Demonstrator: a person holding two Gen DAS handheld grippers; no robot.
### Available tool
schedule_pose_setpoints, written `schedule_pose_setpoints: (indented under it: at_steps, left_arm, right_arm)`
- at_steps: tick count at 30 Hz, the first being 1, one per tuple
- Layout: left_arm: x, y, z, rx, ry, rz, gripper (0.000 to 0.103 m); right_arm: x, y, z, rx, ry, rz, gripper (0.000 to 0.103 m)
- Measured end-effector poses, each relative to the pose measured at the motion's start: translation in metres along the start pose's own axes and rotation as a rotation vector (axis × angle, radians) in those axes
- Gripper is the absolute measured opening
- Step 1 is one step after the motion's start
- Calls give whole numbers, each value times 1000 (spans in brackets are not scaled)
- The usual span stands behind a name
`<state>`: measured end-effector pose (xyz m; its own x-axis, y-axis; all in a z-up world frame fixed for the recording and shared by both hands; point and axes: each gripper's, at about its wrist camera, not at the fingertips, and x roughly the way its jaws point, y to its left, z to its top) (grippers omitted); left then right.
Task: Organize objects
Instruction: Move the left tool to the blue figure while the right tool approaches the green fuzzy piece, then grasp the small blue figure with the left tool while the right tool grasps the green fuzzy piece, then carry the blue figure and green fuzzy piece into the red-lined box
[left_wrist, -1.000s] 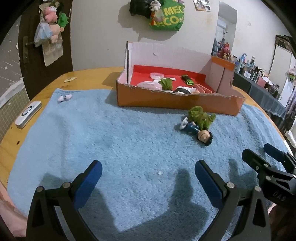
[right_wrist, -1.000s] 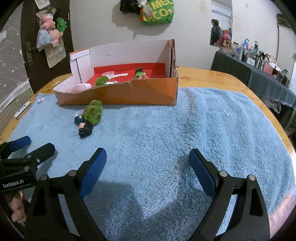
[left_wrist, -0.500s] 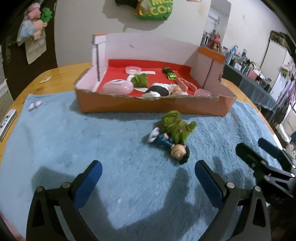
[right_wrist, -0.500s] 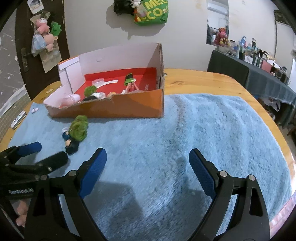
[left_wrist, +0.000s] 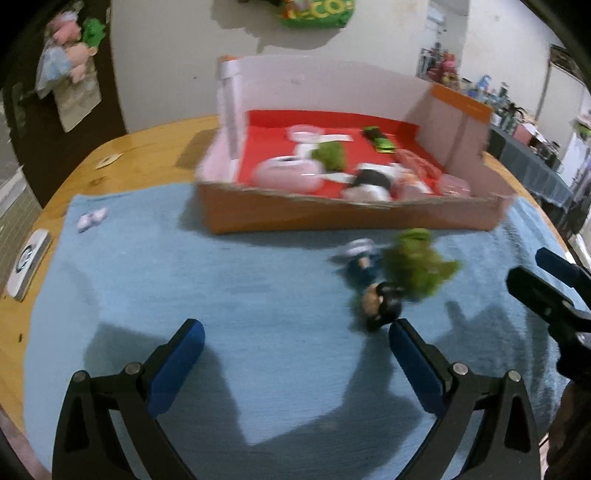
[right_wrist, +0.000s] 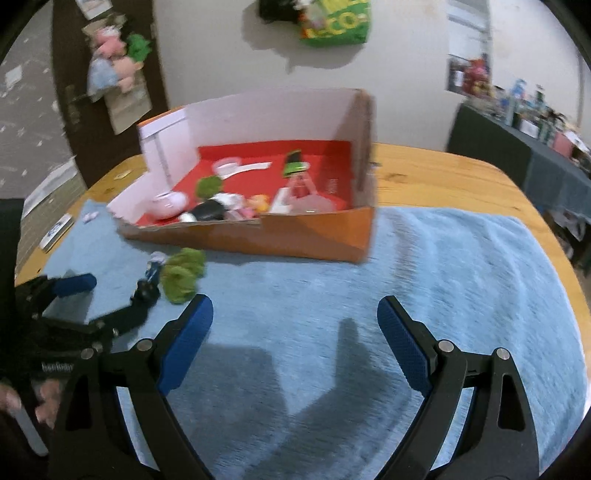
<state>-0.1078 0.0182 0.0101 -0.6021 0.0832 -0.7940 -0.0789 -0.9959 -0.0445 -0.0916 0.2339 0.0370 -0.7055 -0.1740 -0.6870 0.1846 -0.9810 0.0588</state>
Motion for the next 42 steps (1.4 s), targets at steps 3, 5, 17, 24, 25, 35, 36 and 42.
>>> schedule_pose_setpoints:
  at_steps: [3,5,17,24,25,35,36,42]
  left_arm:
    - [1,18,3,1,15,-6,102]
    - [0,22,5,19,19,-39,101]
    - [1,2,21,206,59,-189,82]
    - [10,-9,33,235,67,-203,65]
    - [11,-8,34,231,69,-212,63]
    - [9,-16,32,234,47,-253,29]
    - [8,-16,31,228,43,-253,23]
    - [-1,-16,25,201,-3,-223,23]
  right_arm:
    - [13,14,6,-52,51,54,91]
    - [23,24,10,-90,84,89,91]
    - [50,52,21,-296,177,161,77]
    - [56,57,23,-353,182,235,59]
    - [57,57,24,-355,183,245,58]
    - [56,67,20,-418,134,341,28]
    - [53,67,20,-415,123,342,28]
    - [38,61,21,-358,81,319,28]
